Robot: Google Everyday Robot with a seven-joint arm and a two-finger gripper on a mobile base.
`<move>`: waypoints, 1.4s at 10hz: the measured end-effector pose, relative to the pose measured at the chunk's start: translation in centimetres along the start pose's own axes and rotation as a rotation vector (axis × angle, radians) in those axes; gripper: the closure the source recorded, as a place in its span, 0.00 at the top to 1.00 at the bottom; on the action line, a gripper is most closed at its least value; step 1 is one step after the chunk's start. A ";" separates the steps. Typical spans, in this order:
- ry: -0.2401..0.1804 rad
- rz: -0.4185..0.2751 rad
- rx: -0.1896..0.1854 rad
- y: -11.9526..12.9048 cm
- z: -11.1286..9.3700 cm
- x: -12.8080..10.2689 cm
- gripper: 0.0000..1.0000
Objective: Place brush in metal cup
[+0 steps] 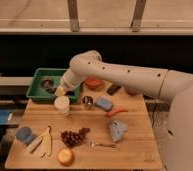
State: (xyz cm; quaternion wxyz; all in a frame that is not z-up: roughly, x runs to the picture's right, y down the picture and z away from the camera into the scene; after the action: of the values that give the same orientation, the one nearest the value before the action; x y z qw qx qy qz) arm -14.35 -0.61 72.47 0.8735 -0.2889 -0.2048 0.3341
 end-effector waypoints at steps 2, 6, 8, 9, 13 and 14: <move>-0.042 0.054 0.041 -2.6 -2.4 2.0 0.00; -0.119 0.168 0.086 -5.6 -5.4 5.9 0.00; -0.147 0.210 0.101 -6.1 -6.5 7.6 0.00; -0.157 0.221 0.098 -6.0 -6.6 8.1 0.00; -0.178 0.278 0.108 -4.8 -7.7 11.9 0.00; -0.180 0.289 0.116 -4.5 -8.0 12.5 0.00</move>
State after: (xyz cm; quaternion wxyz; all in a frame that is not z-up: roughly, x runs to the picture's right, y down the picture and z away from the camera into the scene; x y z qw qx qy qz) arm 0.82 2.49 71.40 0.8096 -0.2334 -0.2190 0.4920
